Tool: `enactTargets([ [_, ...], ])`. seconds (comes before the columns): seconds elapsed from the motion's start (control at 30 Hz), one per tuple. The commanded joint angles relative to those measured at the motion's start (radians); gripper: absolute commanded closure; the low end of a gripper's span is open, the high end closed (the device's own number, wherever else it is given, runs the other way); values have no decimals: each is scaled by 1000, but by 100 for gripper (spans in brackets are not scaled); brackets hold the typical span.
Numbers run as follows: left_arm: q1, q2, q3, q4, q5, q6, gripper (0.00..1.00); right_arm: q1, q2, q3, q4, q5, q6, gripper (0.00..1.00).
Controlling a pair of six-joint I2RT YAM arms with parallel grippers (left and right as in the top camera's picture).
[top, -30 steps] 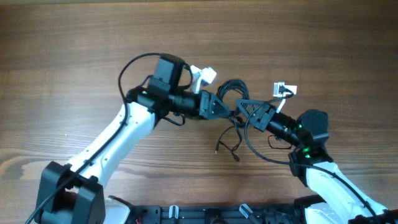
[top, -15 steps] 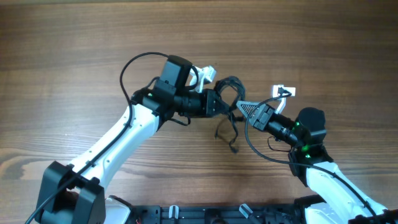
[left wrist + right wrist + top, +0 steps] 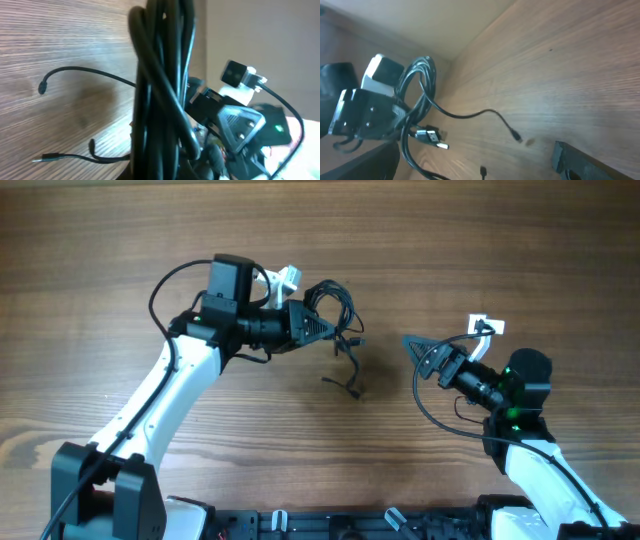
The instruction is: Untangle cables
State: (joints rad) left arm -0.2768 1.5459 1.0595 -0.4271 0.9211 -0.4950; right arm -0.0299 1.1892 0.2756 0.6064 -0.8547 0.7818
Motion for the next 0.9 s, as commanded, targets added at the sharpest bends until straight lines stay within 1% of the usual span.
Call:
enactTargets([
  [0.0,27,-42,5,-75,134,154,96,-3,-5,11,6,-74,-48,0],
  [0.07,28,-89,5,-169,132,280,96,-4,-6,11,6,-106,-76,0],
  [0.1,28,-121,5,-211,117,313,96,-4,-8,11,5,-121,-76,0],
  [0.17,28,-205,5,-283,3,335,96,-4,-19,11,6,-174,-77,0],
  [0.27,23,-307,5,-314,-126,349,96,-4,-55,11,6,-293,-118,0],
  [0.3,23,-341,5,-315,-135,386,96,-4,-79,11,6,-356,-145,0],
  [0.37,23,-394,5,-314,-135,441,96,-4,-120,11,6,-410,-153,0],
  [0.47,23,-423,5,-314,-135,465,96,-3,-188,11,-4,-422,-143,0],
  [0.53,22,-414,5,-293,-140,465,96,16,-244,11,-47,-377,-143,0],
  [0.6,16,-400,5,-267,-159,464,96,66,-267,11,-86,-293,-154,0],
  [0.7,-11,-366,5,-233,-168,461,96,191,-268,11,-97,-106,-180,0],
  [0.73,-21,-356,5,-231,-197,459,96,246,-264,11,-97,-4,-181,0],
  [0.77,-28,-348,5,-231,-246,436,96,283,-261,11,-96,60,-180,3],
  [0.8,-31,-343,5,-230,-288,411,96,330,-256,11,-96,128,-180,9],
  [0.83,-32,-333,5,-223,-366,341,96,379,-251,11,-96,185,-179,14],
  [0.87,-32,-327,5,-219,-409,293,96,425,-248,11,-96,229,-177,18],
])
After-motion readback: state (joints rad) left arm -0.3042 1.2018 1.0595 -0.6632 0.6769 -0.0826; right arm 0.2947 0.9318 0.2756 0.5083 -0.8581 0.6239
